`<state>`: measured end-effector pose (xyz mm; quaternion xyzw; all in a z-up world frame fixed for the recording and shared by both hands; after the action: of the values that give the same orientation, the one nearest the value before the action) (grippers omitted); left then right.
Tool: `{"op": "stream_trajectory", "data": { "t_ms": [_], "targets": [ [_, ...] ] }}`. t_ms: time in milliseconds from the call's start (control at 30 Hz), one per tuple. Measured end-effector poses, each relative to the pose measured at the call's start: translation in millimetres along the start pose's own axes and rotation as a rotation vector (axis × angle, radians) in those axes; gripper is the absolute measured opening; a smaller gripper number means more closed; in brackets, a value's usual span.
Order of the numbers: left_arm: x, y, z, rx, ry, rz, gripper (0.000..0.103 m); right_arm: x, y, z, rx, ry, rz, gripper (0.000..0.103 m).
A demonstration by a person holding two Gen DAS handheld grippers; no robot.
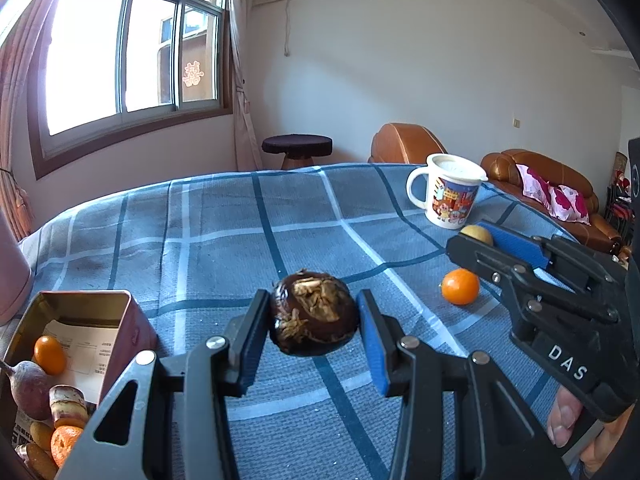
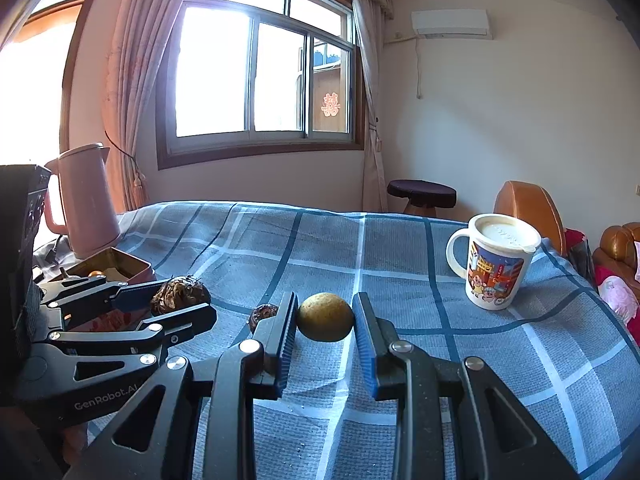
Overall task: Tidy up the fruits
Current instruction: 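Carry the lumpy fruit in the left tool while the right tool carries the kiwi to the box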
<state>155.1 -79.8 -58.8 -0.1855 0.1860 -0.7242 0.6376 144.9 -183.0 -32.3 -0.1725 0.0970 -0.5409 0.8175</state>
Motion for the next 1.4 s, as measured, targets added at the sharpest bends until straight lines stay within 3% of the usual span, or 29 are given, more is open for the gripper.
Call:
{"op": "stream_trajectory", "data": {
  "t_ms": [733, 1400],
  "targets": [
    [0.7, -21.8, -2.0, 0.085, 0.017, 0.030, 0.046, -4.3, -16.8, 0.8, 0.079, -0.011, 0.018, 0.030],
    [-6.9, -34.3, -7.3, 0.095, -0.004, 0.018, 0.046, -13.7, -24.6, -0.5, 0.095, -0.037, 0.024, 0.030]
  ]
}}
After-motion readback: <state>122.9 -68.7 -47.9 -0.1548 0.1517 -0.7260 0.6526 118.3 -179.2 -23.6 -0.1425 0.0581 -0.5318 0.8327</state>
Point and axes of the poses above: each gripper's, at about its wrist camera, not at the fingertips, and y roughly the way its jaws point, x to its right, z to its top, the point moved 3 cm from there along y, roughly the way its jaws point
